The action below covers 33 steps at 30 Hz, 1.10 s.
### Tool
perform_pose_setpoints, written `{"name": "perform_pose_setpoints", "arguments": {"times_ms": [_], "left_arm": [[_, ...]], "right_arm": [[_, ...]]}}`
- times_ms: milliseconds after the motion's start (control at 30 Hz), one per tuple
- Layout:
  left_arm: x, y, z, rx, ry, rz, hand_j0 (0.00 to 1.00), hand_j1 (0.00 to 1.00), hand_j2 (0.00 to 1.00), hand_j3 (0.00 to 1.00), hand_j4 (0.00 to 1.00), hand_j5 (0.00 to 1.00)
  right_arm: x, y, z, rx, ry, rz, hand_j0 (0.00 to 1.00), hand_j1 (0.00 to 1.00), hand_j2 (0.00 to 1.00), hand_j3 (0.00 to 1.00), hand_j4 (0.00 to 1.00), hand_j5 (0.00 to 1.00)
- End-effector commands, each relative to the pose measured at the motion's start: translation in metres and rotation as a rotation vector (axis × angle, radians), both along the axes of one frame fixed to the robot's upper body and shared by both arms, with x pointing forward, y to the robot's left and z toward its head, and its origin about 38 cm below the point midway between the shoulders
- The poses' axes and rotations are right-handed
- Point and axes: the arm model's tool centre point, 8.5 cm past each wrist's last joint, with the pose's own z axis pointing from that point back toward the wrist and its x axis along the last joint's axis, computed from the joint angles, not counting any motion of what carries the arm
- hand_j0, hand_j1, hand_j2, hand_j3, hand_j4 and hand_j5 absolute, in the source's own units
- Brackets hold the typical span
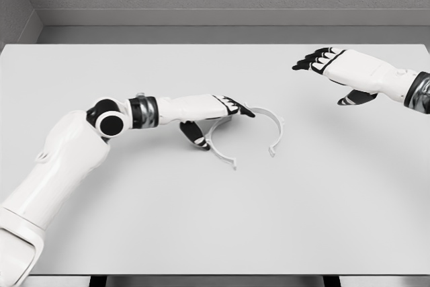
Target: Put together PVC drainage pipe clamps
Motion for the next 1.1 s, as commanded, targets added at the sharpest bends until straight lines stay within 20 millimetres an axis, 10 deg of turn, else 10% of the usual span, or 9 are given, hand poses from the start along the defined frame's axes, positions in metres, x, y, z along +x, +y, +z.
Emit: {"name": "perform_pose_setpoints", "arguments": {"times_ms": [0, 1067], "left_arm": [[-0.001, -0.005, 0.001, -0.015, 0.005, -0.004, 1.0, 1.0, 1.0, 1.0, 1.0, 1.0], [-0.004, -0.025, 0.004, -0.037, 0.003, -0.034, 1.0, 1.0, 1.0, 1.0, 1.0, 1.0]], "right_arm": [[0.0, 0.0, 0.001, 0.007, 0.001, -0.002, 1.0, 1.0, 1.0, 1.0, 1.0, 1.0], [0.0, 0.0, 0.0, 0.005, 0.002, -0.002, 1.0, 1.0, 1.0, 1.0, 1.0, 1.0]]}}
